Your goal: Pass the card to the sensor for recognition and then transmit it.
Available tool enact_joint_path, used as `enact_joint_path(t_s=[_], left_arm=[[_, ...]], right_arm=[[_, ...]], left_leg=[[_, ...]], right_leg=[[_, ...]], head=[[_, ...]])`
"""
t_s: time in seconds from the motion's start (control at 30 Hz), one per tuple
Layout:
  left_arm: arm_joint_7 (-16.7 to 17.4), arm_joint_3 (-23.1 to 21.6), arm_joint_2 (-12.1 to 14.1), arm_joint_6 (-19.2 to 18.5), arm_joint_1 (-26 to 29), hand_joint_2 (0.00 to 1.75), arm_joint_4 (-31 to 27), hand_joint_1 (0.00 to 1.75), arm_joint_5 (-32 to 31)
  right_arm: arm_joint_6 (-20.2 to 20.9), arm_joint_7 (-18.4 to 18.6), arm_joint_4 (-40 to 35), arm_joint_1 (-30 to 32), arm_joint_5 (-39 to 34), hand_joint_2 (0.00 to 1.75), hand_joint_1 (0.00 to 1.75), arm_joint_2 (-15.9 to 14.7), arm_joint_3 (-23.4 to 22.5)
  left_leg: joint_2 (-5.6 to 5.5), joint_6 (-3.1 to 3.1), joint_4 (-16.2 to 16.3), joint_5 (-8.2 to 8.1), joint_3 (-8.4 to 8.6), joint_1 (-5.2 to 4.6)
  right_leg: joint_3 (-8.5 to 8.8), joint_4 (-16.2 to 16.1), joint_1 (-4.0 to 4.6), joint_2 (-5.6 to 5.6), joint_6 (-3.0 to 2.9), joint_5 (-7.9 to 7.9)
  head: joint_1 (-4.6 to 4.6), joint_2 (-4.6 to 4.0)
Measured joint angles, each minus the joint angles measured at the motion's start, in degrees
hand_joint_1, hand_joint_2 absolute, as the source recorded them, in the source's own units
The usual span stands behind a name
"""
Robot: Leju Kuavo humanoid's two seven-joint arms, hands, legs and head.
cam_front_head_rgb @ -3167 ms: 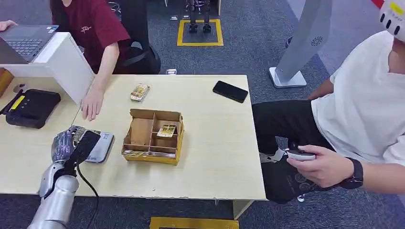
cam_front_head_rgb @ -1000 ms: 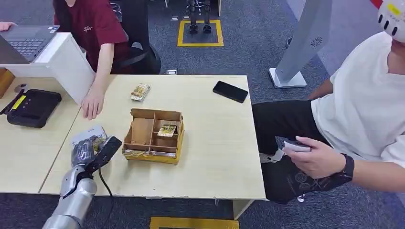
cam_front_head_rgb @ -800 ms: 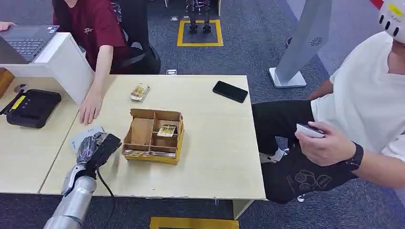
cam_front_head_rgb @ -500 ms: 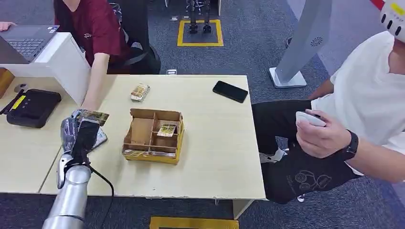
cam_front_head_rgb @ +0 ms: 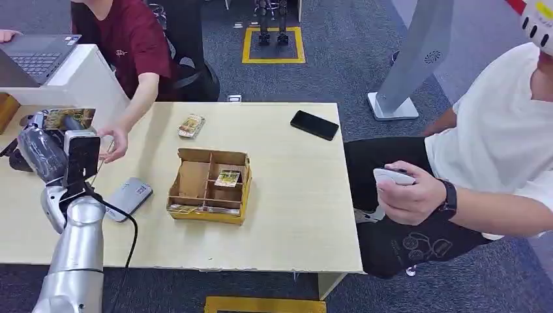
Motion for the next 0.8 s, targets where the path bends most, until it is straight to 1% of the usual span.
enact_joint_path(t_s=[0.13,0.3,0.43,0.47,0.63,0.7,0.73,0.8], left_arm=[[-0.4,1.5,0.9,4.4,-2.0,1.75,3.4,1.75,-2.4],[-1.1,3.2,1.7,4.9,-4.3,1.75,8.3,1.75,-4.7],[-1.5,3.8,1.7,4.9,-4.9,1.75,10.0,1.75,-5.8],[-1.7,4.0,1.6,4.9,-4.9,1.75,10.4,0.00,-6.0],[-2.4,4.1,1.6,4.9,-4.9,1.75,11.6,0.00,-6.4],[-2.3,4.1,1.6,4.4,-4.9,1.75,12.0,0.00,-5.3],[-1.7,4.1,1.5,3.9,-4.9,1.75,12.2,0.00,-4.1],[-0.5,4.1,1.3,1.5,-5.0,1.75,12.4,0.00,-1.3]], right_arm=[[0.0,0.3,0.0,0.0,0.0,1.75,0.00,0.0,1.2],[0.0,0.2,0.0,0.0,0.0,1.75,0.00,0.0,1.9],[0.0,0.2,0.0,0.0,0.0,1.75,0.00,0.0,2.4],[0.0,0.2,0.0,0.0,0.0,0.00,0.00,0.0,2.5],[0.0,0.2,0.0,0.0,0.0,0.00,0.00,0.0,2.7],[0.0,0.2,0.0,0.0,0.0,0.00,0.00,0.0,2.7],[0.0,0.3,0.0,0.0,0.0,0.00,0.00,0.0,2.7],[-0.1,0.4,0.0,0.0,-0.1,0.00,0.00,0.0,2.7]], left_leg=[[0.02,0.00,0.0,0.00,0.00,0.00],[0.00,0.01,0.0,0.01,0.00,0.00],[0.00,0.03,0.0,0.02,-0.01,-0.01],[0.00,0.03,0.0,0.02,-0.01,-0.01],[0.01,0.03,0.0,0.02,-0.01,-0.01],[0.01,0.03,0.0,0.02,-0.01,-0.01],[0.01,0.03,0.0,0.02,-0.01,-0.01],[0.00,0.03,0.0,0.02,0.00,-0.01]], right_leg=[[-0.01,0.0,0.00,0.01,0.00,0.00],[-0.01,0.0,0.00,0.00,0.00,0.00],[-0.01,0.0,0.00,0.01,-0.01,0.01],[-0.01,0.0,-0.01,0.01,-0.01,0.01],[-0.01,0.0,-0.01,0.01,0.00,0.01],[-0.02,0.0,-0.01,0.01,0.00,0.01],[-0.03,0.0,-0.01,0.01,-0.01,0.01],[-0.04,0.0,0.00,0.01,-0.01,0.01]], head=[[0.00,0.02],[-0.02,0.00],[0.00,0.00],[0.00,0.00],[-0.02,0.02],[-0.02,0.02],[-0.02,0.02],[-0.02,0.02]])
